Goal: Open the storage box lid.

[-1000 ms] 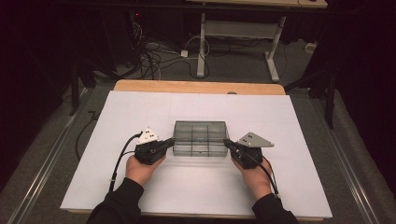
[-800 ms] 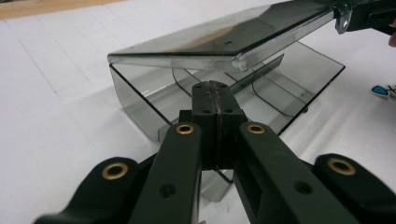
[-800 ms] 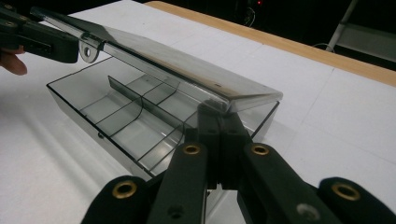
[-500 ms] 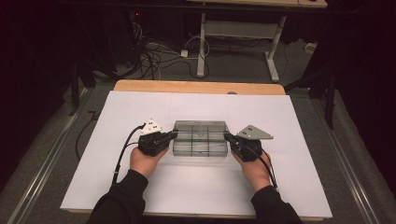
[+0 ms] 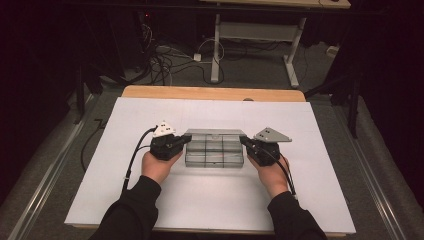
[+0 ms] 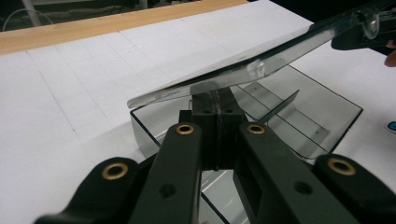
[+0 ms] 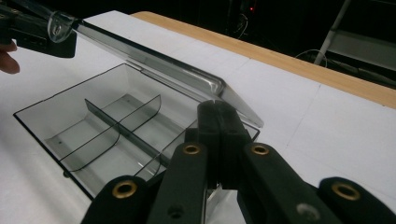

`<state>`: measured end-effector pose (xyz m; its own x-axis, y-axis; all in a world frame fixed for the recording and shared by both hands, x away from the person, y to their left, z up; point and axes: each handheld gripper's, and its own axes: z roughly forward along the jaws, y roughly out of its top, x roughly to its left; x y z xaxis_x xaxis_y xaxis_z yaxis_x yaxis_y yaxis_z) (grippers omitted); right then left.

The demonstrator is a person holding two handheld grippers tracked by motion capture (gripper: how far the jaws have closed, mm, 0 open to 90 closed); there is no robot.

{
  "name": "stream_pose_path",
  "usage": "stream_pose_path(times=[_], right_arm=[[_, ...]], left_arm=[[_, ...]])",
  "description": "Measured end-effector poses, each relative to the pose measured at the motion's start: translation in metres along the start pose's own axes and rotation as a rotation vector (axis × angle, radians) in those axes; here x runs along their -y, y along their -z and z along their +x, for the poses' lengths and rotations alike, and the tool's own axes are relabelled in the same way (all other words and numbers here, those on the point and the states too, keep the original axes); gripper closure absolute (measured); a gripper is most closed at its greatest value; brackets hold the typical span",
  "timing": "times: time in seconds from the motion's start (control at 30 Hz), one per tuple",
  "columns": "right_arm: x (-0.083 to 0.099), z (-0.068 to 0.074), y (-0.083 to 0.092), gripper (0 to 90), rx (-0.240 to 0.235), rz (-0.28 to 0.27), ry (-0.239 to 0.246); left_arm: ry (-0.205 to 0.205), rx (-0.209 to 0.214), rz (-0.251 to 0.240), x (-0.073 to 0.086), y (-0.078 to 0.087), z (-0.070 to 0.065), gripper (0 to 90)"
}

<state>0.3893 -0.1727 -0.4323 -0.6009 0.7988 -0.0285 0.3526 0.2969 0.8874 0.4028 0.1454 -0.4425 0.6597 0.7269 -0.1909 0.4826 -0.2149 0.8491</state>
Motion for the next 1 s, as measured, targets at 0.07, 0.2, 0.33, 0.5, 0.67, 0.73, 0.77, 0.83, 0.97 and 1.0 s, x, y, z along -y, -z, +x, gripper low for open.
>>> stream_pose_path(times=[0.07, 0.2, 0.33, 0.5, 0.67, 0.73, 0.77, 0.83, 0.97, 1.0], right_arm=[[-0.002, -0.001, -0.001, 90.0, 0.002, 0.000, 0.003], [-0.007, -0.002, -0.003, 90.0, 0.009, -0.001, 0.012], [-0.009, -0.004, -0.006, 90.0, 0.016, 0.000, 0.010], [-0.015, -0.010, -0.012, 90.0, 0.030, 0.005, -0.001], [-0.021, -0.013, -0.016, 90.0, 0.035, 0.011, -0.006], [-0.022, -0.014, -0.018, 90.0, 0.038, 0.014, -0.014], [-0.024, -0.015, -0.019, 90.0, 0.039, 0.015, -0.013], [-0.025, -0.017, -0.020, 90.0, 0.042, 0.021, -0.024], [-0.026, -0.022, -0.023, 90.0, 0.058, 0.035, -0.030], [-0.026, -0.023, -0.023, 90.0, 0.061, 0.036, -0.031]], left_arm=[[-0.005, -0.005, 0.004, -0.002, -0.001, 0.001, 87.8], [-0.010, -0.016, 0.007, -0.006, -0.003, 0.003, 87.9], [-0.010, -0.026, 0.013, -0.009, -0.005, 0.005, 87.9], [-0.014, -0.046, 0.018, -0.016, -0.009, 0.009, 87.9], [-0.010, -0.053, 0.024, -0.019, -0.012, 0.013, 87.9], [-0.005, -0.057, 0.028, -0.022, -0.014, 0.014, 87.9], [0.000, -0.057, 0.024, -0.023, -0.014, 0.015, 87.9], [0.008, -0.058, 0.025, -0.025, -0.014, 0.016, 87.9], [0.003, -0.070, 0.032, -0.028, -0.016, 0.018, 87.9], [0.006, -0.074, 0.031, -0.028, -0.016, 0.018, 87.9]])
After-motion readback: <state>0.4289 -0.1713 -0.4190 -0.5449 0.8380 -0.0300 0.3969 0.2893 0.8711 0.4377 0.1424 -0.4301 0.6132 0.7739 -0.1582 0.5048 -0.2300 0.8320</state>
